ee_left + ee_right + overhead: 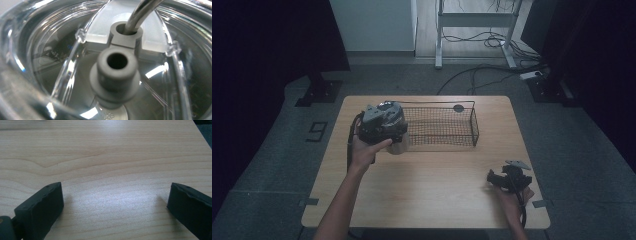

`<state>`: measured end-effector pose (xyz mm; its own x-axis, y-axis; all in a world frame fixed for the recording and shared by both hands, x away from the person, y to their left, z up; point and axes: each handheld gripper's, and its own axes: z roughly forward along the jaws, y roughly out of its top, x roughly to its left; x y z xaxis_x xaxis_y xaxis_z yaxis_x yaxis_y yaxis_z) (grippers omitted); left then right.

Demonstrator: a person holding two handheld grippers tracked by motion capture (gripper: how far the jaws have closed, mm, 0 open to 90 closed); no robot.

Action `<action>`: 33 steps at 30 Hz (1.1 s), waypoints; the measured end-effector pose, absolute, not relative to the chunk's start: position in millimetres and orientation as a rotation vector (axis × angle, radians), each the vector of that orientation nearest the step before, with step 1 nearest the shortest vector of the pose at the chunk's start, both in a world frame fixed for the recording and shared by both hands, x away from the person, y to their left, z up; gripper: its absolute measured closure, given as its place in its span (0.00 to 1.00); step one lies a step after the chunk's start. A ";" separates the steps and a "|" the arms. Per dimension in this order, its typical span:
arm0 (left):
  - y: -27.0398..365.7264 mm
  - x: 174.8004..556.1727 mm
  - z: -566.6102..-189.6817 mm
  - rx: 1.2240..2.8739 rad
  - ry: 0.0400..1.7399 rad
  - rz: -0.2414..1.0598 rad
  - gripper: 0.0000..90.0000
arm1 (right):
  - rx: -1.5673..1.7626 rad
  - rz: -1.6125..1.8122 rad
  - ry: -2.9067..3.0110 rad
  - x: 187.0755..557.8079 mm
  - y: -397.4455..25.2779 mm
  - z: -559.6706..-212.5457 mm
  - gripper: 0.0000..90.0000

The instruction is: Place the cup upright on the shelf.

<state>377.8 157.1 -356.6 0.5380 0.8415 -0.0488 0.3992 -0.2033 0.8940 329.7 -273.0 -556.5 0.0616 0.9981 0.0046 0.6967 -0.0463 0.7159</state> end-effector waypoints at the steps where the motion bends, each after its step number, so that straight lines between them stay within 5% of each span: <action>1: 157.1 377.8 -356.6 1.811 1.027 0.574 0.04 | 1.800 0.717 1.689 329.7 -273.0 -556.5 0.00; 33: 152.4 416.2 -349.4 1.808 1.101 0.593 0.04 | 1.796 0.716 1.686 329.7 -272.6 -556.6 0.00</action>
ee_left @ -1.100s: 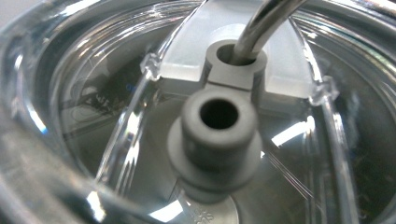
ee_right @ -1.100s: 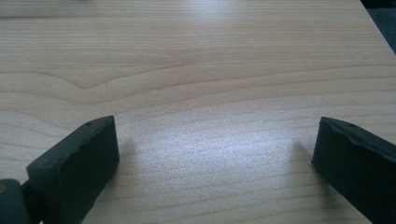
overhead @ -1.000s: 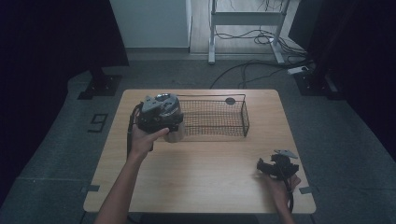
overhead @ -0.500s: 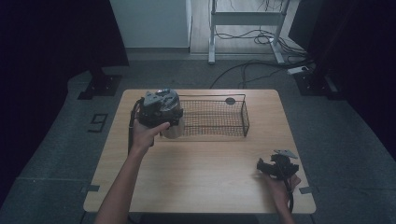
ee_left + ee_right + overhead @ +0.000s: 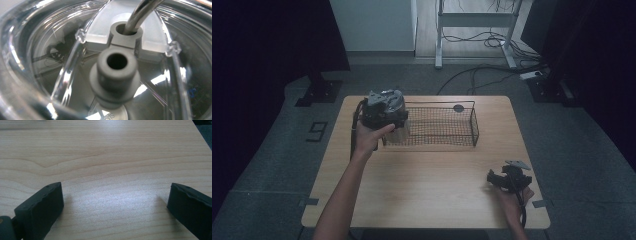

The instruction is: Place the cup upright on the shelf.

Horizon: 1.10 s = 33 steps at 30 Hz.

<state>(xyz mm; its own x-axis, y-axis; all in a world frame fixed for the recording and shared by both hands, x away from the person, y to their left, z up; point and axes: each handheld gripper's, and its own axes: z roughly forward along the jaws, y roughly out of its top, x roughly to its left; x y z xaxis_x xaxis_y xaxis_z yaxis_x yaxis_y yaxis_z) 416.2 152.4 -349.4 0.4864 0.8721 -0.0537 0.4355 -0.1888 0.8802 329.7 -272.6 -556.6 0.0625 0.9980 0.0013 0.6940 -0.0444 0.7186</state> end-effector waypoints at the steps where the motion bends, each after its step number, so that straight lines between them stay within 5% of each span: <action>1: 152.4 416.2 -349.4 1.808 1.101 0.593 0.04 | 1.796 0.716 1.686 329.7 -272.6 -556.6 0.00; 33: 135.5 451.7 -372.4 1.851 1.143 0.590 0.04 | 1.796 0.720 1.686 329.6 -272.6 -556.7 0.01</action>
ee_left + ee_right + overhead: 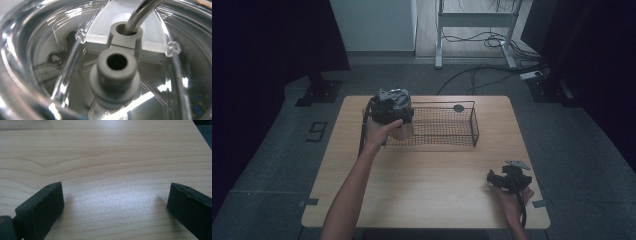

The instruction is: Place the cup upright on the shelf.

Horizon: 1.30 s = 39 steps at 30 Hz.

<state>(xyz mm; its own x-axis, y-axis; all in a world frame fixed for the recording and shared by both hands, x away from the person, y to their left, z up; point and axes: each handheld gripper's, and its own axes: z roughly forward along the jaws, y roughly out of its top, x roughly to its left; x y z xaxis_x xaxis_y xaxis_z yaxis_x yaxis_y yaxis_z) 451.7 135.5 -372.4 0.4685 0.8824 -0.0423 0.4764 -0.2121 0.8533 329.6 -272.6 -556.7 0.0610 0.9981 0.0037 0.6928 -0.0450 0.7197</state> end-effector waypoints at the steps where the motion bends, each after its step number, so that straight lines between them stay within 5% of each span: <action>1: 135.5 451.7 -372.4 1.851 1.143 0.590 0.04 | 1.796 0.720 1.686 329.6 -272.6 -556.7 0.01; 39: 130.4 458.8 -388.6 1.859 1.149 0.577 0.04 | 1.797 0.720 1.686 329.4 -272.7 -556.6 0.01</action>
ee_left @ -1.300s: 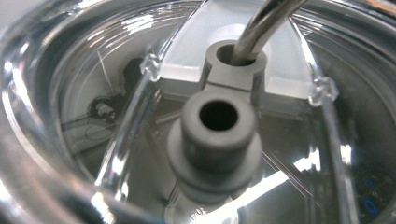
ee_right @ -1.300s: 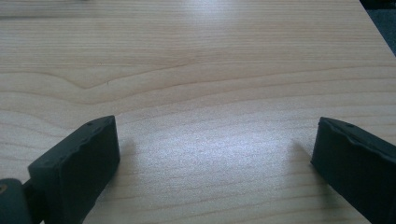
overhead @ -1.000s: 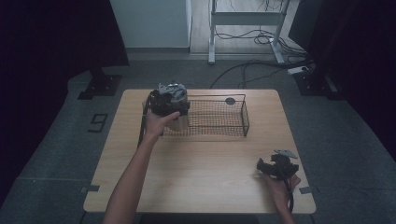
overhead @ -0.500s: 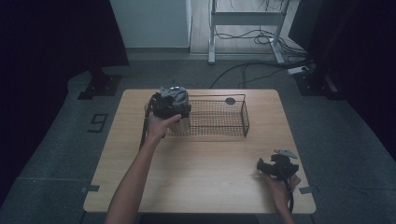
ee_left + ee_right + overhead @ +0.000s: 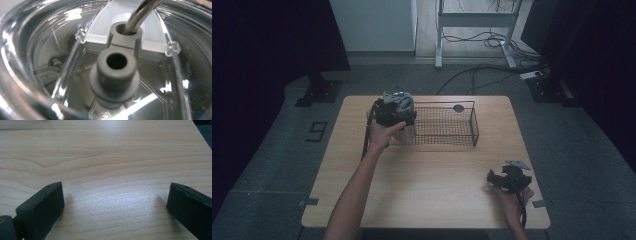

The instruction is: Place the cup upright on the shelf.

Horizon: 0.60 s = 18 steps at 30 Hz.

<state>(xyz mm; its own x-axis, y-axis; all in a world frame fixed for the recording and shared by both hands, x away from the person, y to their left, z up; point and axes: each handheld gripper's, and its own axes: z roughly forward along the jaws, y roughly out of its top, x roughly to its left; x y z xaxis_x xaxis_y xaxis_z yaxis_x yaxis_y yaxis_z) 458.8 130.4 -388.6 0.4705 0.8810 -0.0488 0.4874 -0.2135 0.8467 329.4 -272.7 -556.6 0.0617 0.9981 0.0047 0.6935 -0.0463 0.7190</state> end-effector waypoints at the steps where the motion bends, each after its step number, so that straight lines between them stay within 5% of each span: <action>1: 130.4 459.6 -388.1 1.860 1.150 0.578 0.04 | 1.798 0.720 1.686 329.4 -272.7 -556.6 0.01; 18: 127.6 482.2 -378.2 1.835 1.166 0.584 0.04 | 1.800 0.718 1.684 329.4 -273.0 -556.5 0.01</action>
